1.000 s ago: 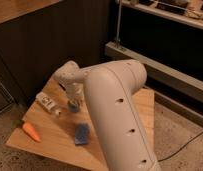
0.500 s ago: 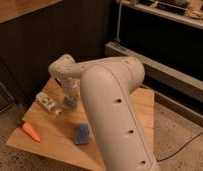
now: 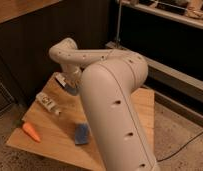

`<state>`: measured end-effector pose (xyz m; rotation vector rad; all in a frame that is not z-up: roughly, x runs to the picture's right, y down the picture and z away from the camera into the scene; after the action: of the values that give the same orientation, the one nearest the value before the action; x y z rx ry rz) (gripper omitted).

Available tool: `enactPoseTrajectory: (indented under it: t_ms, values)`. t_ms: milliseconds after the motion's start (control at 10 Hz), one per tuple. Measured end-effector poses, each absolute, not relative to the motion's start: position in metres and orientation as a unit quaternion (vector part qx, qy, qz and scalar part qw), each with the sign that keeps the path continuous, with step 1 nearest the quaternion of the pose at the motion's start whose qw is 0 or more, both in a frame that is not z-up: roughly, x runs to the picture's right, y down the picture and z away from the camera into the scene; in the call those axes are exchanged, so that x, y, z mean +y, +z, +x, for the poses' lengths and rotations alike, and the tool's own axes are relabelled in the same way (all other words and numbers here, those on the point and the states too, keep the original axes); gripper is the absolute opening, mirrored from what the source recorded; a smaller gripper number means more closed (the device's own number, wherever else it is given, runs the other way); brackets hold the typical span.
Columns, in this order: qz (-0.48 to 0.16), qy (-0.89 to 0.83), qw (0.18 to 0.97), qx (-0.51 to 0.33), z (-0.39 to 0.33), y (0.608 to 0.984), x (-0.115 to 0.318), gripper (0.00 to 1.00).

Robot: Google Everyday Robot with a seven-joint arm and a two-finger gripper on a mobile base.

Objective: Place the ceramic cup in the ceramic bowl

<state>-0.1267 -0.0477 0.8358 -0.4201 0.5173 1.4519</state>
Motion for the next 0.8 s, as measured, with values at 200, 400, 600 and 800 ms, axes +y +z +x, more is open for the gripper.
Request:
enactPoseTrajectory:
  t_ms: [200, 400, 600, 800]
  values:
    - [-0.167, 0.668, 0.687, 0.233, -0.101, 0.832, -0.077, 0.00]
    - [-0.147, 0.678, 0.679, 0.240, -0.078, 0.832, -0.095, 0.00]
    - [-0.128, 0.686, 0.671, 0.249, -0.055, 0.833, -0.108, 0.00]
    - [-0.134, 0.694, 0.664, 0.245, -0.054, 0.842, -0.108, 0.00]
